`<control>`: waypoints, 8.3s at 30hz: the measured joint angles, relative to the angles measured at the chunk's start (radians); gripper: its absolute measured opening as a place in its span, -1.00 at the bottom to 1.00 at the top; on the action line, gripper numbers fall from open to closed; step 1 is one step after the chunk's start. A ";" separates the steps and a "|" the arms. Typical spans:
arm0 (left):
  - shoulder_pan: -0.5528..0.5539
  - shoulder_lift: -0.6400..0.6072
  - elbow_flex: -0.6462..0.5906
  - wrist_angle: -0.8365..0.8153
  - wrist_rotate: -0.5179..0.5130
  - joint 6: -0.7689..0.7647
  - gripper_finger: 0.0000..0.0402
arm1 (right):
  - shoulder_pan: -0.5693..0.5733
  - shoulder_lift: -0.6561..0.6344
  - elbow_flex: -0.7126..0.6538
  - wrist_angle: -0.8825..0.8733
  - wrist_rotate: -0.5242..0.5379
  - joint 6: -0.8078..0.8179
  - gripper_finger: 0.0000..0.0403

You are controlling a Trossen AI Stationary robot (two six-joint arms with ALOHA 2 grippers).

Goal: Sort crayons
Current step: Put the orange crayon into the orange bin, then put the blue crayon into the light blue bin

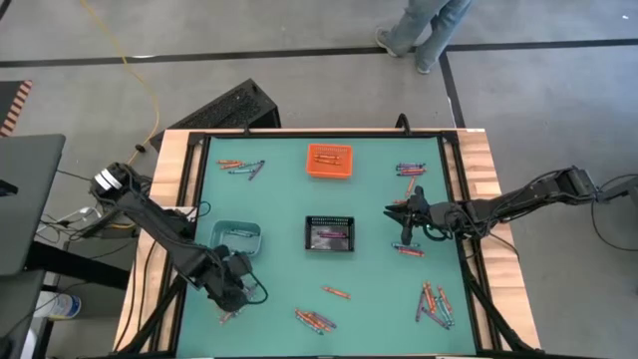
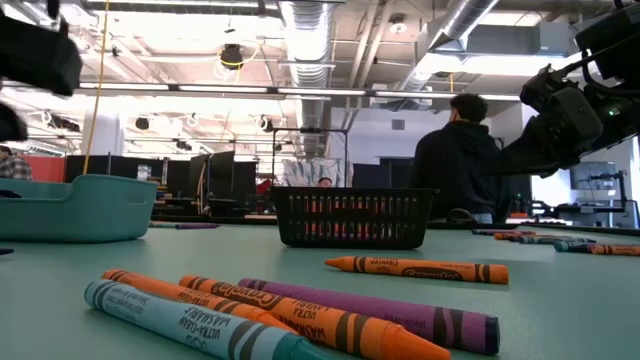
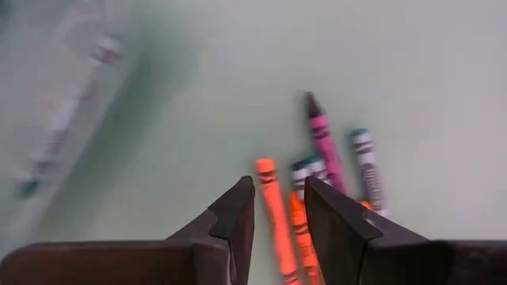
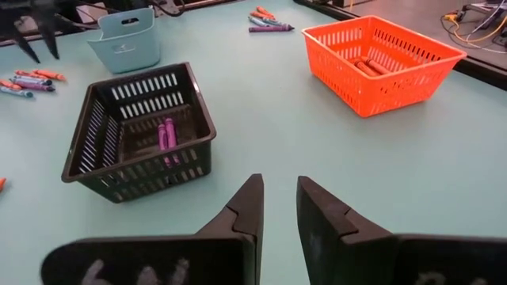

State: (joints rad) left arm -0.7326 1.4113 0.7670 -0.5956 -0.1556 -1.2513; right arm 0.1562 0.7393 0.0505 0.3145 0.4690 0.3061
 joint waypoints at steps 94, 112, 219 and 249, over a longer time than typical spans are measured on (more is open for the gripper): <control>1.183 0.529 0.722 0.388 0.175 1.617 -0.93 | -0.008 0.000 0.000 -0.017 0.004 -0.097 -0.63; 1.167 0.736 0.991 0.162 0.079 1.789 -0.80 | -0.008 0.000 0.000 -0.028 0.003 -0.097 -0.63; 1.443 0.220 0.435 -0.222 -0.005 1.467 -0.98 | 0.084 0.000 0.000 -0.037 0.007 0.101 -0.63; 0.520 -0.110 -0.008 -0.375 -0.062 0.772 -0.98 | 0.115 0.000 0.000 0.046 0.004 0.098 -0.63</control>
State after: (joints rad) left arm -0.2126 1.3010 0.7586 -0.9705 -0.2179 -0.4792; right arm 0.2714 0.7395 0.0509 0.3603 0.4728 0.4045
